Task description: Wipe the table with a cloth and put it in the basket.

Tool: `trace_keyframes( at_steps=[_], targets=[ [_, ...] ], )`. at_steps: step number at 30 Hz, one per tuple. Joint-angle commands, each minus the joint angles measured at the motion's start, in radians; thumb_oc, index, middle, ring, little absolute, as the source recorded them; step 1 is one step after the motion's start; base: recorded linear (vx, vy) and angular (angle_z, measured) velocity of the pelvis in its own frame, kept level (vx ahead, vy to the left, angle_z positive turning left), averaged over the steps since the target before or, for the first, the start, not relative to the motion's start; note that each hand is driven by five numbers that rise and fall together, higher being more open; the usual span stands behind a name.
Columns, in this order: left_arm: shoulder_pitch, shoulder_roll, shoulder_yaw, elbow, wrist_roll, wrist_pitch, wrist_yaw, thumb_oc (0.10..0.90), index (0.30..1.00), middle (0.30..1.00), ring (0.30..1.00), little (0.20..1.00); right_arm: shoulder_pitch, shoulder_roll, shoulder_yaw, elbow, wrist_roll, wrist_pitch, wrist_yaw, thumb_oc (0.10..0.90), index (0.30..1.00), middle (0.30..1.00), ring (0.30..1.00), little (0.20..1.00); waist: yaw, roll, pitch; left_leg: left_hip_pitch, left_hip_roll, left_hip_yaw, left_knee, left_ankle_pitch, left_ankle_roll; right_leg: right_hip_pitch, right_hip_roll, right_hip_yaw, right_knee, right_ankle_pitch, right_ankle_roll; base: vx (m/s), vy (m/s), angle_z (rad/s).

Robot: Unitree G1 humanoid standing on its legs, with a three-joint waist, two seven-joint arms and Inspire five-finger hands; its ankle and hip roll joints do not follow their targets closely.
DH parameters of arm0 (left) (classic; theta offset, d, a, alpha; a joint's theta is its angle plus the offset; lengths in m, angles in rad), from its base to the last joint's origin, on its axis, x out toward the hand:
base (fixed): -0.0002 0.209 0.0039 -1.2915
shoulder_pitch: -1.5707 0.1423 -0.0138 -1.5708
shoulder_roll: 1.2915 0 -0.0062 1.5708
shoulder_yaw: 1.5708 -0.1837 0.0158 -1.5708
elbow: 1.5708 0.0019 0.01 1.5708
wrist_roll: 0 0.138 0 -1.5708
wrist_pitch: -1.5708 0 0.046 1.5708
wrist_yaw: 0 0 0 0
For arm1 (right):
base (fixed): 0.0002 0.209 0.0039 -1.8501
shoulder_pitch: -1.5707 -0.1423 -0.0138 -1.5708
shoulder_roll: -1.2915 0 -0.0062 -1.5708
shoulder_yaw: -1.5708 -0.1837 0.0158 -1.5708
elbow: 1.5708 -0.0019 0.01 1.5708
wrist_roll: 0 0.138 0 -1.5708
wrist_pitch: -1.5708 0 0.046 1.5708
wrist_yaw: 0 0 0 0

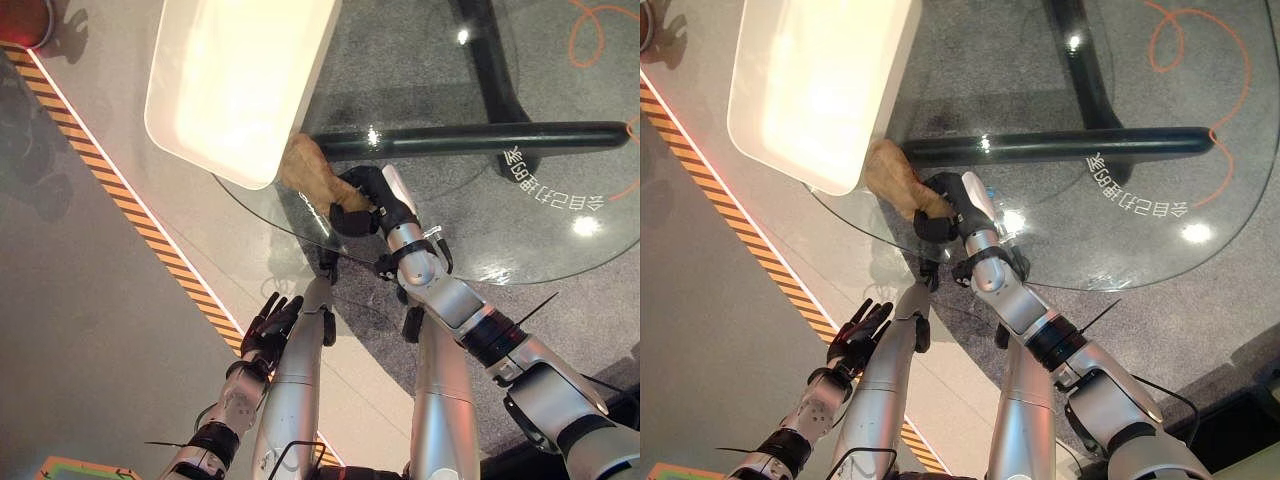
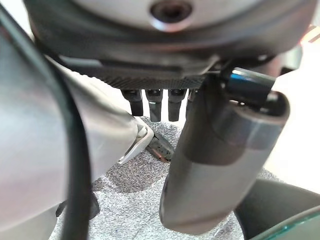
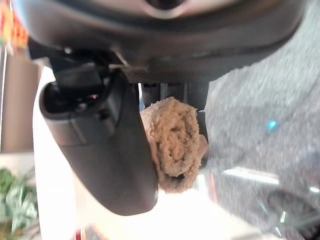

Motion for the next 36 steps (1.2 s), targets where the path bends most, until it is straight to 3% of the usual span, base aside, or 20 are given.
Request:
trace_keyframes(
  at_steps=[1,10,22,29,30,32,33,36],
  targets=[
    [0.061,-0.036,-0.098,-0.014,0.035,0.041,-0.02,0.8,0.9,0.9,0.9,0.9,-0.025,0.001,-0.006,-0.11,-0.027,-0.033,0.018,0.1,0.3,0.3,0.3,0.2,-0.014,0.007,-0.015,-0.005,-0.058,0.089,0.199,-0.24,0.033,0.003,0.056,-0.009,-0.204,0.143,0.061,0.0,0.0,0.0],
    [0.054,-0.024,-0.097,-0.011,0.034,0.034,-0.014,0.8,0.9,0.9,0.9,0.9,-0.013,-0.005,0.006,-0.108,0.008,-0.041,-0.012,0.1,0.3,0.3,0.3,0.2,-0.013,-0.001,-0.015,0.001,-0.055,0.086,0.196,-0.239,0.033,0.01,0.052,-0.013,-0.208,0.15,0.066,0.0,-0.001,0.01],
    [0.082,-0.005,-0.044,-0.009,-0.049,0.016,-0.077,0.8,0.9,0.9,0.9,0.9,0.004,-0.032,-0.054,-0.151,0.03,-0.056,-0.052,0.1,0.3,0.3,0.3,0.2,-0.018,-0.007,-0.015,0.032,-0.048,0.089,0.185,-0.24,0.029,0.037,0.057,-0.014,-0.212,0.147,0.065,0.0,-0.001,0.02],
    [0.119,-0.007,-0.011,-0.049,-0.094,0.014,-0.216,0.8,0.9,0.9,0.9,0.9,0.066,-0.059,-0.116,-0.232,0.035,-0.022,-0.052,0.1,0.3,0.3,0.3,0.2,-0.026,-0.017,-0.015,0.078,-0.043,0.089,0.154,-0.234,0.027,0.085,0.068,-0.021,-0.224,0.138,0.06,-0.02,-0.021,-0.01],
    [0.104,-0.007,-0.003,-0.054,-0.098,0.015,-0.225,0.8,0.9,0.9,0.9,0.9,0.052,-0.065,-0.12,-0.236,0.034,-0.02,-0.05,0.1,0.3,0.3,0.3,0.2,-0.03,-0.02,-0.015,0.048,-0.045,0.097,0.144,-0.201,0.033,0.058,0.065,-0.026,-0.239,0.169,0.052,-0.08,-0.029,-0.05],
    [0.132,-0.002,-0.001,-0.088,-0.131,0.011,-0.285,0.8,0.9,0.9,0.9,0.9,0.092,-0.075,-0.142,-0.271,0.019,-0.019,-0.034,0.1,0.3,0.3,0.3,0.2,-0.033,-0.023,-0.015,0.067,-0.041,0.095,0.132,-0.2,0.03,0.077,0.068,-0.031,-0.247,0.166,0.05,-0.03,-0.049,-0.04],
    [0.153,-0.002,-0.006,-0.09,-0.134,0.011,-0.287,0.8,0.9,0.9,0.9,0.9,0.112,-0.072,-0.141,-0.274,0.019,-0.019,-0.033,0.1,0.3,0.3,0.3,0.2,-0.03,-0.021,-0.015,0.101,-0.039,0.088,0.138,-0.231,0.024,0.108,0.072,-0.026,-0.234,0.134,0.057,0.02,-0.049,0.0],
    [0.173,0.006,0.007,-0.106,-0.16,-0.001,-0.289,0.8,0.9,0.9,0.9,0.9,0.143,-0.08,-0.158,-0.311,0.018,-0.024,-0.017,0.1,0.3,0.3,0.3,0.2,-0.033,-0.026,-0.015,0.115,-0.036,0.086,0.13,-0.23,0.024,0.123,0.078,-0.029,-0.236,0.127,0.053,0.0,-0.032,-0.03]
  ],
)
